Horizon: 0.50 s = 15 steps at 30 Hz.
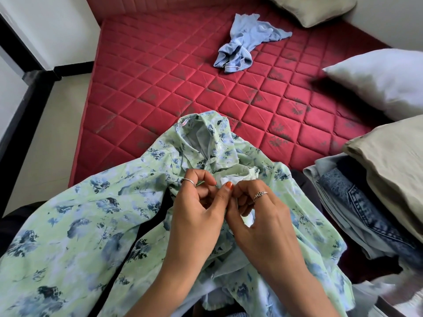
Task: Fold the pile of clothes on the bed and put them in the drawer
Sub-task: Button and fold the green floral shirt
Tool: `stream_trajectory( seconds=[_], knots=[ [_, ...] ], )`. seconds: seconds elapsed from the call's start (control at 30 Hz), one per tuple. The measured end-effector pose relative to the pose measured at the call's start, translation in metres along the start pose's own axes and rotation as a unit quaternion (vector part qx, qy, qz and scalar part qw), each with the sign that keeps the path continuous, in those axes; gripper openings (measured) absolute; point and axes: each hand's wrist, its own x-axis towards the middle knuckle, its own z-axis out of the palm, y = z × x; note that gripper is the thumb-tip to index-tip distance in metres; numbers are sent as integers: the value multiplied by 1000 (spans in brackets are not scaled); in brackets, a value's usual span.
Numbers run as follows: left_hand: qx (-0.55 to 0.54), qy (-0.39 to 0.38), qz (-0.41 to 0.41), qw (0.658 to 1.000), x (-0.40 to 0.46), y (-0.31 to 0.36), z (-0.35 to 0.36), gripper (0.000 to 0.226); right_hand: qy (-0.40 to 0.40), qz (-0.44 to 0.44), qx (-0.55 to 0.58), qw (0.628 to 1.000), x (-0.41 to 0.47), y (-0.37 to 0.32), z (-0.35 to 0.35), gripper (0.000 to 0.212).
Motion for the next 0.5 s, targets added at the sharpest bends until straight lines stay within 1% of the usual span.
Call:
stream_trajectory(
  seconds=[0.07, 0.27, 0.4, 0.43, 0.5],
  knots=[
    [6, 4, 2, 1000, 1, -3, 0, 20, -4, -5, -4, 1000, -1, 1, 1, 9],
    [42, 30, 11, 999, 5, -6, -1, 21, -16, 4, 20, 1000, 1, 1, 3, 10],
    [93, 32, 38, 994, 4, -4, -2, 27, -25, 46, 88, 995, 4, -2, 4, 5],
    [107, 32, 52, 992, 3, -2, -2, 29, -29, 65, 113, 991, 5, -3, 3, 3],
    [143, 35, 88, 985, 1, -1, -2, 33, -44, 124, 180, 975, 6, -3, 1, 7]
  ],
)
